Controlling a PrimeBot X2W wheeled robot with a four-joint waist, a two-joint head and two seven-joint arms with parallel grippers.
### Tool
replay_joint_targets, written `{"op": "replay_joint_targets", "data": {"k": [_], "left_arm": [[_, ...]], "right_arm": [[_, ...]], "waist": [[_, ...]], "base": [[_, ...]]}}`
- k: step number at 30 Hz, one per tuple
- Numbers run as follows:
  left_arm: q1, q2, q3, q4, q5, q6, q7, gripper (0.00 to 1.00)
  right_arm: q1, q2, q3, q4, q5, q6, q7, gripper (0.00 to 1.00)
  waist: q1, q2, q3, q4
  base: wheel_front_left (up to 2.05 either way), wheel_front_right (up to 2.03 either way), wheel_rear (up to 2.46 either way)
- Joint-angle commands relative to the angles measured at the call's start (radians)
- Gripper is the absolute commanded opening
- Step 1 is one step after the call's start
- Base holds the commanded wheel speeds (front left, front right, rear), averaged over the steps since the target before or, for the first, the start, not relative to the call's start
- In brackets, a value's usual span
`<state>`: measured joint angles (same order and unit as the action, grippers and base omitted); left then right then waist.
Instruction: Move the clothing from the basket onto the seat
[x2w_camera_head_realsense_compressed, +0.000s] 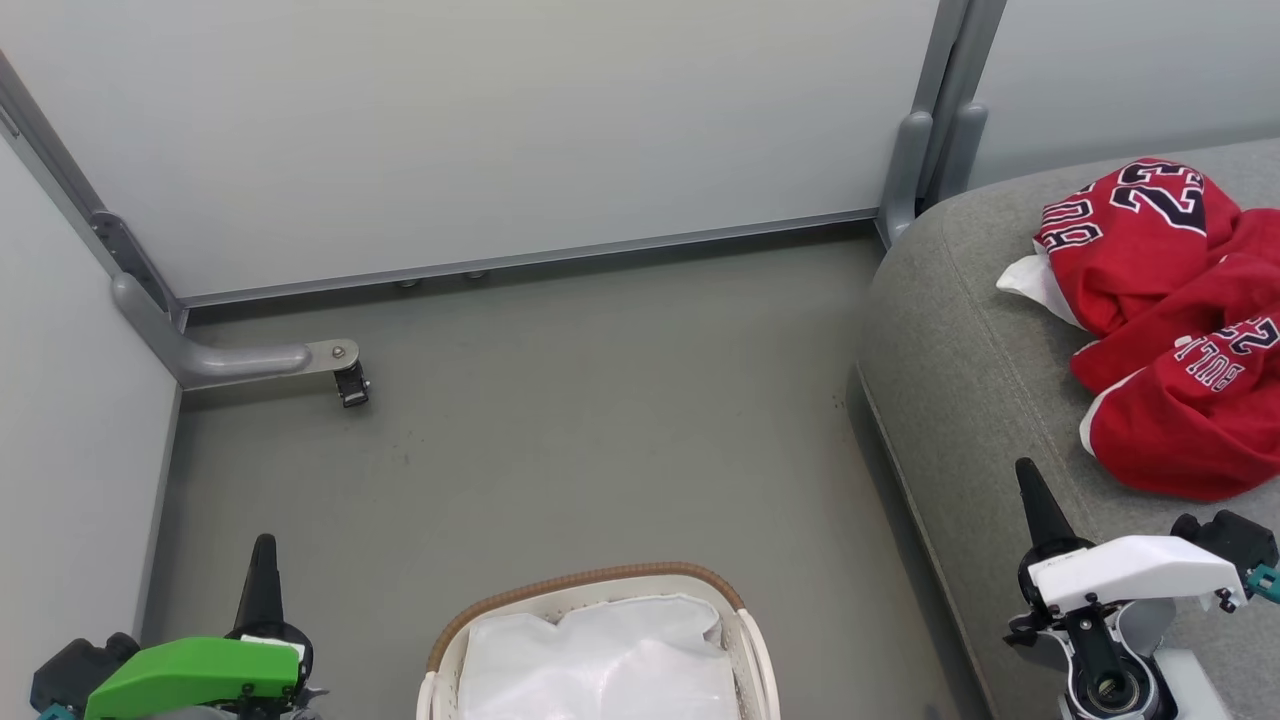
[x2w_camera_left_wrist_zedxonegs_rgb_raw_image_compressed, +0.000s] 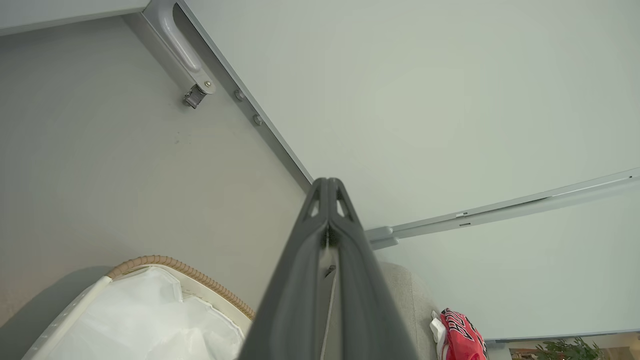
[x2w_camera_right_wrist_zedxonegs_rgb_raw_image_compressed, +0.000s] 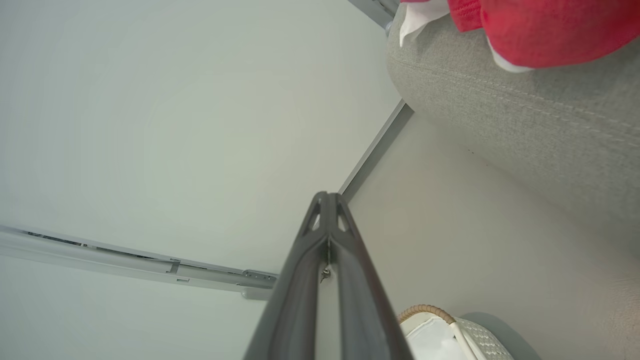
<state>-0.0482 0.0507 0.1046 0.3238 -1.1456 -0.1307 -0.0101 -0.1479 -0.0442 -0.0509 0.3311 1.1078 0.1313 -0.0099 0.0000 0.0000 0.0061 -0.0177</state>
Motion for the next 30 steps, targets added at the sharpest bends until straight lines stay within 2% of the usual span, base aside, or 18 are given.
{"op": "replay_joint_targets", "data": {"k": [1,30], "left_arm": [[-0.027,0.003,0.005,-0.014,-0.029,0.000,0.007,0.00],[-0.052,0.001,0.009,-0.053,-0.277,0.000,0.073,0.00]], "right_arm": [[0.008,-0.006,-0.006,-0.014,0.028,0.000,0.007,0.00],[0.029,-0.008,-0.040,-0.057,0.298,-0.001,0.075,0.00]], "waist": [[0.0000,0.0000,0.000,0.000],[0.0000,0.0000,-0.002,0.009]], "base": [[0.00,0.00,0.00],[0.00,0.00,0.00]]}}
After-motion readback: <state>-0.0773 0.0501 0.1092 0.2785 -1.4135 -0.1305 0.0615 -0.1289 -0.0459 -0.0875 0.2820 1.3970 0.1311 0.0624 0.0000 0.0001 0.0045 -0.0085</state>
